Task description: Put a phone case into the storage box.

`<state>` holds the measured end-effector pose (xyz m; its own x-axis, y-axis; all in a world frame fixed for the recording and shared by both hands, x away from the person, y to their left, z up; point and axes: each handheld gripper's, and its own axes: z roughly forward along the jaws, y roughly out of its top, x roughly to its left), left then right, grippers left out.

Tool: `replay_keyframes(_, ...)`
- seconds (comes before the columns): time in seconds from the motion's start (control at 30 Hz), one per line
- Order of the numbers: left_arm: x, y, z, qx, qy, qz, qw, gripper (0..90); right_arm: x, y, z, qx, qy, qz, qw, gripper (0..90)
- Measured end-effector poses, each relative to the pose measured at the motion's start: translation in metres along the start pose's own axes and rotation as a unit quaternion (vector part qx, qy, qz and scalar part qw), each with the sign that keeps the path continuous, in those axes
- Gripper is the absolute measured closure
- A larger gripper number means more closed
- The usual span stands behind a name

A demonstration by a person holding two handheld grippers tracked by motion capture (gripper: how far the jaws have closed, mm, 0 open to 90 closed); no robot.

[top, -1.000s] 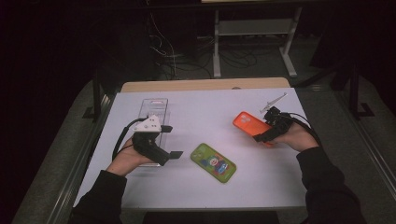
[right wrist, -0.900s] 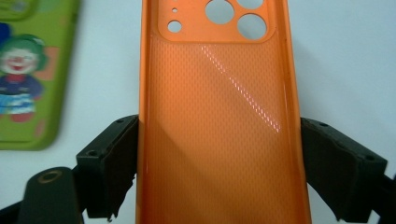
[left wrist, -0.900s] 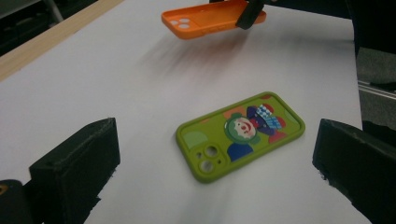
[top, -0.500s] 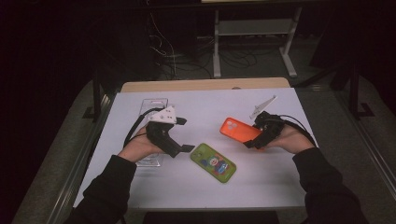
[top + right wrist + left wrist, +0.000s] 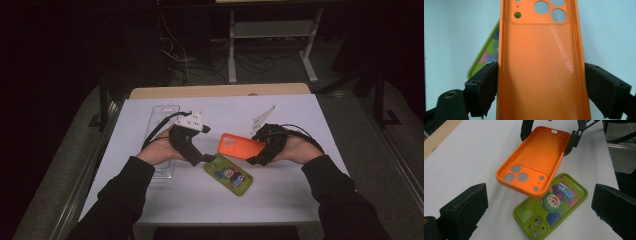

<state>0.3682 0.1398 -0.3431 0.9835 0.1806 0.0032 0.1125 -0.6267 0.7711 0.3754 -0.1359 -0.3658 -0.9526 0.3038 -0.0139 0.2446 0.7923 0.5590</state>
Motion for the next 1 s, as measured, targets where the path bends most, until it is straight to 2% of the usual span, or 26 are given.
replay_keyframes(0.1, 0.0, 0.001, 0.003, 0.004, -0.004, 0.003, 1.0, 0.0, 0.004, 0.006, 0.001, -0.001, 0.01, -0.015, 0.9998, 14.9)
replay_keyframes(0.13, 0.0, 0.003, 0.006, 0.008, -0.011, 0.011, 0.9998, 0.0, 0.006, 0.008, 0.002, -0.001, 0.015, -0.02, 0.9997, 14.9)
replay_keyframes(0.3, -0.001, 0.006, 0.011, 0.017, -0.022, 0.024, 0.9993, 0.0, 0.013, 0.017, 0.005, 0.003, 0.021, -0.044, 0.9988, 14.9)
replay_keyframes(0.33, -0.002, 0.007, 0.014, 0.023, -0.029, 0.029, 0.9989, 0.0, 0.016, 0.02, 0.006, 0.001, 0.031, -0.053, 0.9981, 14.9)
replay_keyframes(0.4, -0.003, 0.006, 0.016, 0.028, -0.034, 0.033, 0.9985, 0.0, 0.018, 0.021, 0.007, 0.001, 0.032, -0.057, 0.9979, 14.9)
replay_keyframes(0.43, -0.002, 0.007, 0.017, 0.03, -0.036, 0.041, 0.998, 0.0, 0.02, 0.024, 0.008, 0.004, 0.035, -0.063, 0.9974, 14.9)
replay_keyframes(0.47, -0.003, 0.006, 0.021, 0.037, -0.047, 0.039, 0.9975, 0.0, 0.022, 0.027, 0.009, 0.007, 0.036, -0.073, 0.9966, 14.8)
replay_keyframes(0.5, -0.003, 0.006, 0.021, 0.037, -0.047, 0.039, 0.9975, 0.0, 0.023, 0.028, 0.01, 0.01, 0.034, -0.077, 0.9964, 14.8)
replay_keyframes(0.67, -0.007, 0.003, 0.031, 0.043, -0.071, 0.048, 0.9954, 0.0, 0.028, 0.035, 0.013, 0.01, 0.044, -0.087, 0.9952, 14.9)
replay_keyframes(0.8, -0.009, 0.002, 0.035, 0.06, -0.073, 0.06, 0.9937, 0.0, 0.031, 0.039, 0.013, 0.004, 0.048, -0.094, 0.9944, 14.9)
replay_keyframes(1.0, -0.011, 0.001, 0.038, 0.069, -0.078, 0.064, 0.9925, 0.0, 0.034, 0.044, 0.014, 0.0, 0.052, -0.104, 0.9932, 14.9)
